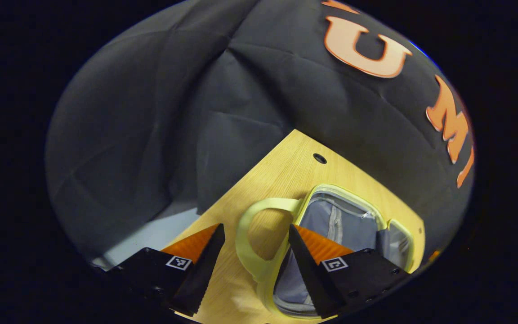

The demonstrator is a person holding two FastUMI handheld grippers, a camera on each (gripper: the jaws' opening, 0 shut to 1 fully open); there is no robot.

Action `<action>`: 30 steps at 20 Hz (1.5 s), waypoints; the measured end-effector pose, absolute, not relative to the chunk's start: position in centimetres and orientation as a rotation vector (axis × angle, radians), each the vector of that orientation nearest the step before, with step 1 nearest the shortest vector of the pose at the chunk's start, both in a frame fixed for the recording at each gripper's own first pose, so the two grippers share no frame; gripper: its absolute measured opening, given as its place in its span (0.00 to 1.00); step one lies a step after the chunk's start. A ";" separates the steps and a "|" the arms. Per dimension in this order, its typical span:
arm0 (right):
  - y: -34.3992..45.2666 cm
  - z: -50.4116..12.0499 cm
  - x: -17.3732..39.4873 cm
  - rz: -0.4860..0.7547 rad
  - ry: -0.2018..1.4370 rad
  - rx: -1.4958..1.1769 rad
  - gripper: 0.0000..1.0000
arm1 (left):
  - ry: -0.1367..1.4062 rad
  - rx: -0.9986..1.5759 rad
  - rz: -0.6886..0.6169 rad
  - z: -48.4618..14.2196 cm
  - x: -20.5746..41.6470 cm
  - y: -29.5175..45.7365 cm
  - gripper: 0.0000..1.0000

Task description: First open the suitcase, pack the skin care products into it, and then close the suitcase.

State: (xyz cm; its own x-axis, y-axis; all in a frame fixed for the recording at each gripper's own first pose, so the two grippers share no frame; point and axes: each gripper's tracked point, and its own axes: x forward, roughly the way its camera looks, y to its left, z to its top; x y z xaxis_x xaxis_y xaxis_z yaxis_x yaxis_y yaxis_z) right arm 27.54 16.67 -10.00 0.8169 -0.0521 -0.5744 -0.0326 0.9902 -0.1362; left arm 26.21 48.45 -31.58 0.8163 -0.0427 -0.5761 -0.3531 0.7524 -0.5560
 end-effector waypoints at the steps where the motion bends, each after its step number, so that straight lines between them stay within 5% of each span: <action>1: 16.3 -9.8 27.5 -0.016 0.613 -0.145 0.85 | 0.620 -0.807 0.171 -31.9 26.4 48.4 0.89; 6: 14.8 -9.2 27.2 -0.030 0.598 -0.126 0.86 | 0.603 -1.002 0.101 -32.3 26.9 48.7 0.77; 8: 14.5 -8.7 26.8 -0.030 0.588 -0.117 0.86 | 0.607 -1.084 0.097 -32.6 27.2 49.1 0.61; 11: 12.9 -8.1 26.2 -0.033 0.567 -0.122 0.86 | 0.662 -1.004 0.210 -34.3 25.7 50.5 0.13; 23: 2.9 -4.3 20.3 -0.078 0.476 -0.123 0.86 | 0.432 -0.332 0.263 -16.4 23.2 47.4 0.12; 30: -2.5 -1.2 19.9 -0.098 0.387 -0.086 0.85 | 0.320 -0.201 0.221 -7.4 21.8 40.3 0.12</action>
State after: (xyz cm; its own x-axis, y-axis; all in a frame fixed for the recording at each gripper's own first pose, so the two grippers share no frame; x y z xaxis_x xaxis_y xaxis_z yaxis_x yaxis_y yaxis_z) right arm 19.94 -2.46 -1.16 0.9213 -0.1117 -0.3726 0.0788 0.9916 -0.1026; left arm 21.77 40.31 -7.37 0.9256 0.1823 -0.3316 -0.2457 0.9560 -0.1602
